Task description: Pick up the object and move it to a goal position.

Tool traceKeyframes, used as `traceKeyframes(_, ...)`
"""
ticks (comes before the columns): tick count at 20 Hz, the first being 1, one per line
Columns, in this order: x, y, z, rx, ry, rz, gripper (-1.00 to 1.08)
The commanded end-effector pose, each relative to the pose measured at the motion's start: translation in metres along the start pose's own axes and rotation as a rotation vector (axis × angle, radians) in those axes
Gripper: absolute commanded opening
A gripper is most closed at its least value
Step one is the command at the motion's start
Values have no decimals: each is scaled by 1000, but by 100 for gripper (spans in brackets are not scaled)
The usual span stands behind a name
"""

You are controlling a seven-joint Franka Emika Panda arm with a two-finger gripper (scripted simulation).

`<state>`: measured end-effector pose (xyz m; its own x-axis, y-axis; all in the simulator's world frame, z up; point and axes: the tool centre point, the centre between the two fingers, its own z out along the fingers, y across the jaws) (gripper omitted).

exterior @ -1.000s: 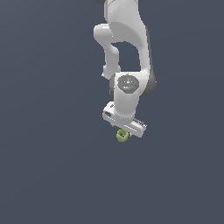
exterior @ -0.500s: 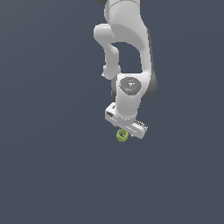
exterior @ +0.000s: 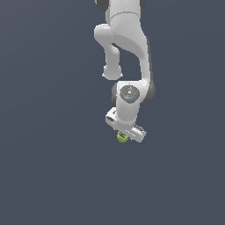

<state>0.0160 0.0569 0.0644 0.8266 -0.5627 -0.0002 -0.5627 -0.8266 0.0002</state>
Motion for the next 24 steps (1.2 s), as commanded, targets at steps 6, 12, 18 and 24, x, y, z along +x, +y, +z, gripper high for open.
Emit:
traceKeyframes(6, 1, -1, 17, 0, 0, 1, 100)
traceKeyframes(12, 1, -1, 17, 0, 0, 1, -100)
traceKeyframes(18, 1, -1, 16, 1, 1, 1, -100)
traceKeyframes(24, 4, 6, 3, 1, 1, 1, -100)
